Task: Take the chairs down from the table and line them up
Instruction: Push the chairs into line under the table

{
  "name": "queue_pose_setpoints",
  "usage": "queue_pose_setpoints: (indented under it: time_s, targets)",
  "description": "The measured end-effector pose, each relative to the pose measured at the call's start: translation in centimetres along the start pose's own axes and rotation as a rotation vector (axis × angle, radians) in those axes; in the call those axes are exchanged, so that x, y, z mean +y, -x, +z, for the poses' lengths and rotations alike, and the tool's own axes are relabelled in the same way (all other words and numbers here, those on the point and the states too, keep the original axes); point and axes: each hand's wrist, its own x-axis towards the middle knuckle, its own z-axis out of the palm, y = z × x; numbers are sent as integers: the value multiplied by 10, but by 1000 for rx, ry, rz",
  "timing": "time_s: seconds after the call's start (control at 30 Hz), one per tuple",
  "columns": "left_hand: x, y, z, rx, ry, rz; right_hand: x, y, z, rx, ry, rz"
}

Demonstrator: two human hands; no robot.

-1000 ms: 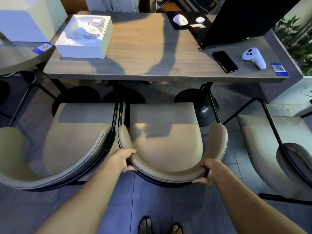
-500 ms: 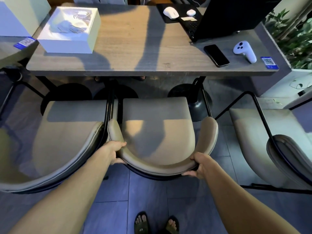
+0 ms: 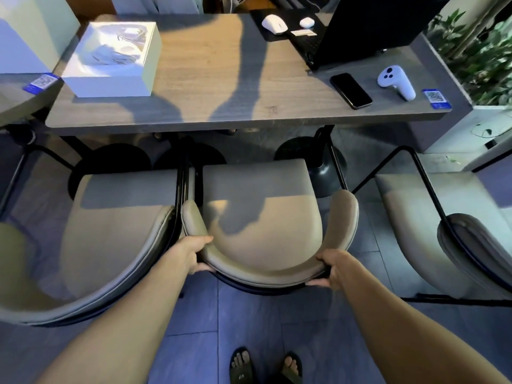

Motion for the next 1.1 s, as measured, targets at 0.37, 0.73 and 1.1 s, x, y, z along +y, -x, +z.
queue_pose_setpoints:
  time_s: [0.37, 0.73, 1.1]
  targets:
    - [-39, 78, 4, -142, -204, -90, 32, 86, -72, 27, -10, -126]
    - [-45, 155, 141, -219, -366, 354, 30, 85, -212, -32, -125, -426]
    - [-120, 203, 437, -266, -441, 323, 20, -18, -495, 195, -223, -407]
